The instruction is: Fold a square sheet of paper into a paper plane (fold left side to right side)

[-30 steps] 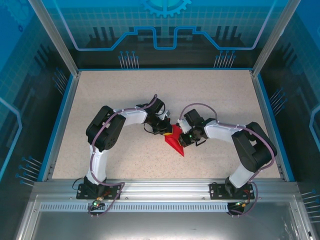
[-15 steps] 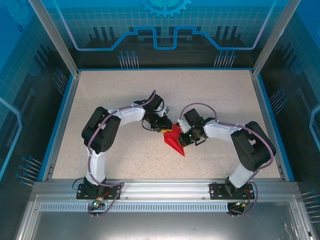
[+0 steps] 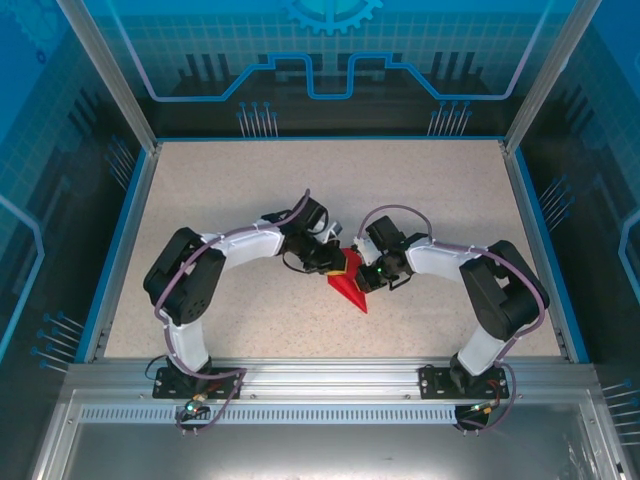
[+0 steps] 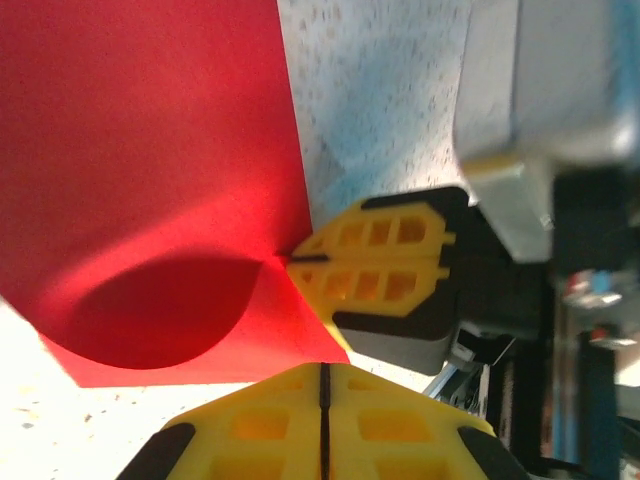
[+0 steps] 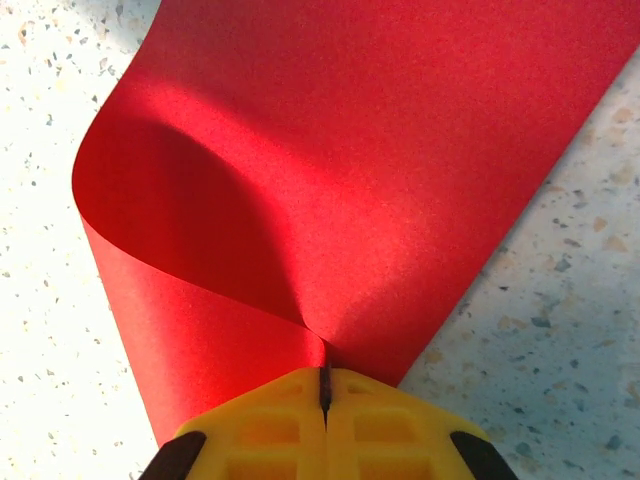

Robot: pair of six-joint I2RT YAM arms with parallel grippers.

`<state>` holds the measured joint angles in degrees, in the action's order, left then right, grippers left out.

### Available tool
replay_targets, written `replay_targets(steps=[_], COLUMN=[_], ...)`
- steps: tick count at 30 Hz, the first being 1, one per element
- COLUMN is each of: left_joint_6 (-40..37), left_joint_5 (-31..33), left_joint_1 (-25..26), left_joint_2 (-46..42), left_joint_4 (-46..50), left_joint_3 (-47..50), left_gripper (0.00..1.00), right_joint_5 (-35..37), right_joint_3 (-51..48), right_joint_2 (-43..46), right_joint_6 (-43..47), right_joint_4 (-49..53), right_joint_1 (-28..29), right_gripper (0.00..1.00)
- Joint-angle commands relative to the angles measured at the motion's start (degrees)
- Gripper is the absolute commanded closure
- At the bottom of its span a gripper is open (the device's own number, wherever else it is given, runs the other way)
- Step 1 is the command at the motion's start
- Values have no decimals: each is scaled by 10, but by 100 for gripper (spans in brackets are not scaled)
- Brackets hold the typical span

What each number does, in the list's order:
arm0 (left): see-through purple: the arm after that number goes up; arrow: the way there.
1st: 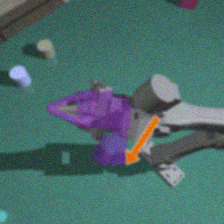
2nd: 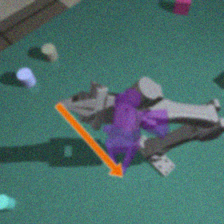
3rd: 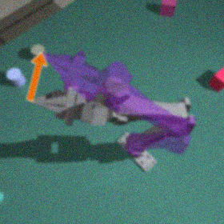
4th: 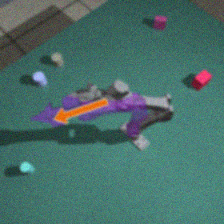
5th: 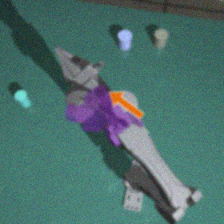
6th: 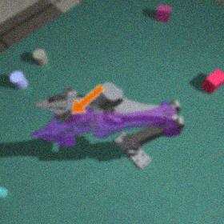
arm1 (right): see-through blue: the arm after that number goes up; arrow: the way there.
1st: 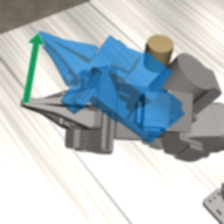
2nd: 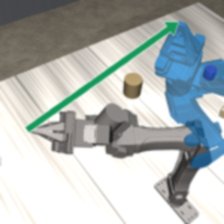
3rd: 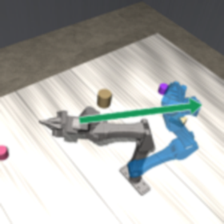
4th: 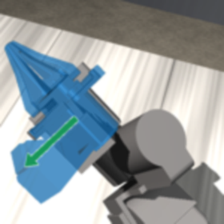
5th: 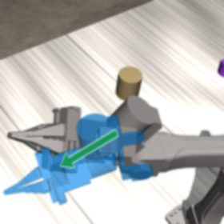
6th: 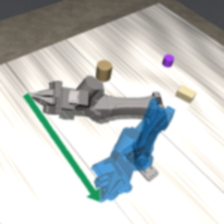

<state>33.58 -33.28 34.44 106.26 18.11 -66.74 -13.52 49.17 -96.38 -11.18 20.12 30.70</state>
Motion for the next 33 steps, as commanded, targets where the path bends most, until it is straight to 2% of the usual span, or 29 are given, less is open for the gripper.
replay_targets(steps=[1,32,33], left_joint_6=[24,31,30], left_joint_5=[-30,44,47], left_joint_1=[13,24,24], left_joint_2=[16,72,74], left_joint_4=[-40,-48,-46], left_joint_3=[7,72,74], left_gripper=[91,92,92], right_joint_5=[-4,3,3], right_joint_3=[-6,9,29], right_joint_2=[-24,-15,-11], right_joint_6=[-2,4,5], right_joint_4=[37,55,60], right_joint_1=[3,3,0], right_gripper=[100,100,97])
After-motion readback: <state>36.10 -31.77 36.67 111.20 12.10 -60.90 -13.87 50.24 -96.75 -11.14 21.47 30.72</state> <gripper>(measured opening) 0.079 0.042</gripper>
